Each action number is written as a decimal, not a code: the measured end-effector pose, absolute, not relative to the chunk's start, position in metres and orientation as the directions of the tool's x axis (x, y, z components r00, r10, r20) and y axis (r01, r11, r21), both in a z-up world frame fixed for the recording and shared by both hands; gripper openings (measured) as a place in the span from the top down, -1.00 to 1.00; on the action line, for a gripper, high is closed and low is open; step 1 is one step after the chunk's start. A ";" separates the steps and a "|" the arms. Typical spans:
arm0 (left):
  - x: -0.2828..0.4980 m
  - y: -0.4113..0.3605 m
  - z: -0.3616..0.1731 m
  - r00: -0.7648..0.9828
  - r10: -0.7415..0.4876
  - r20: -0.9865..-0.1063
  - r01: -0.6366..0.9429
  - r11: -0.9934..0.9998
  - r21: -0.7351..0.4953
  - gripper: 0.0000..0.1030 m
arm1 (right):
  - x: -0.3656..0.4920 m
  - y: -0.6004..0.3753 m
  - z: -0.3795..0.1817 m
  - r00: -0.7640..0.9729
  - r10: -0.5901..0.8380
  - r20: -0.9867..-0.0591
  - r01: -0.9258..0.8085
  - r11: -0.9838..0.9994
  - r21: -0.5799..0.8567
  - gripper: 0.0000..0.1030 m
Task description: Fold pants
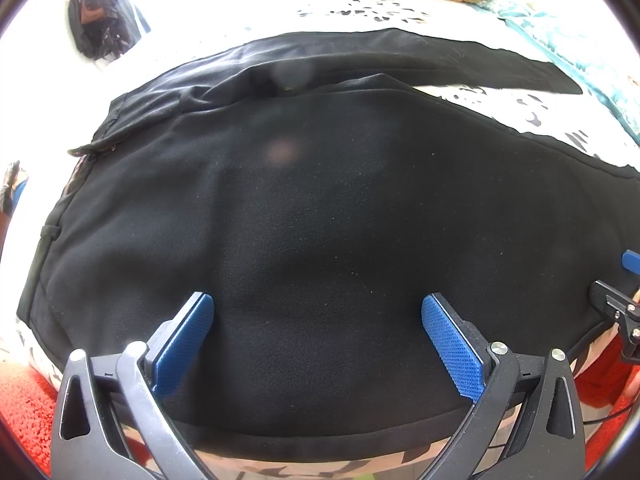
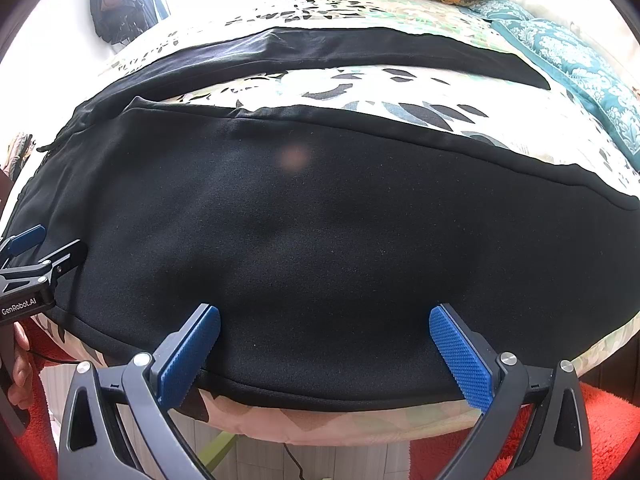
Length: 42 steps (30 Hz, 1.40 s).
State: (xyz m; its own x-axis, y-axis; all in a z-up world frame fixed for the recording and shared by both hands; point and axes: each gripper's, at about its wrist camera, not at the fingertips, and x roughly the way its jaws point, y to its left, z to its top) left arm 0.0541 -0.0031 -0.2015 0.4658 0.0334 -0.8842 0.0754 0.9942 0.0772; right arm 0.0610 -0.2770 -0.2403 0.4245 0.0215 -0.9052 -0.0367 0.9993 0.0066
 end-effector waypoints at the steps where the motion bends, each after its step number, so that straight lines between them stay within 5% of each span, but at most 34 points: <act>1: 0.054 -0.003 -0.202 0.467 0.034 -0.884 0.076 0.994 0.078 -0.99 | 0.061 -0.277 -0.240 0.424 0.021 -0.905 -0.037 0.999 0.007 -1.00; 17: 0.058 -0.002 -0.196 0.460 0.018 -0.888 0.083 0.994 0.064 -0.99 | 0.060 -0.280 -0.239 0.425 0.031 -0.905 -0.041 0.999 0.014 -1.00; 26: 0.123 0.045 -0.112 0.592 -0.023 -0.805 -0.008 0.999 -0.035 -0.99 | 0.054 -0.352 -0.171 0.597 0.158 -0.787 0.101 0.958 0.269 -1.00; 34: 0.258 0.059 -0.114 0.557 -0.023 -0.830 -0.101 0.990 -0.095 -0.99 | 0.179 -0.425 -0.112 0.648 0.133 -0.750 0.134 0.949 0.284 -1.00; 42: 0.338 0.040 -0.208 0.418 0.069 -0.906 -0.082 0.996 0.038 -0.99 | 0.352 -0.536 -0.137 0.541 -0.055 -0.839 0.218 0.973 0.076 -1.00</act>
State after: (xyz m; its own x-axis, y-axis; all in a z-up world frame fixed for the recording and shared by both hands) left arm 0.3383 0.0395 -0.2080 0.4179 0.0687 -0.9059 -0.0821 0.9959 0.0376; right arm 0.3523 -0.5358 -0.1374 0.5408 -0.0554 -0.8393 0.2178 0.9730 0.0761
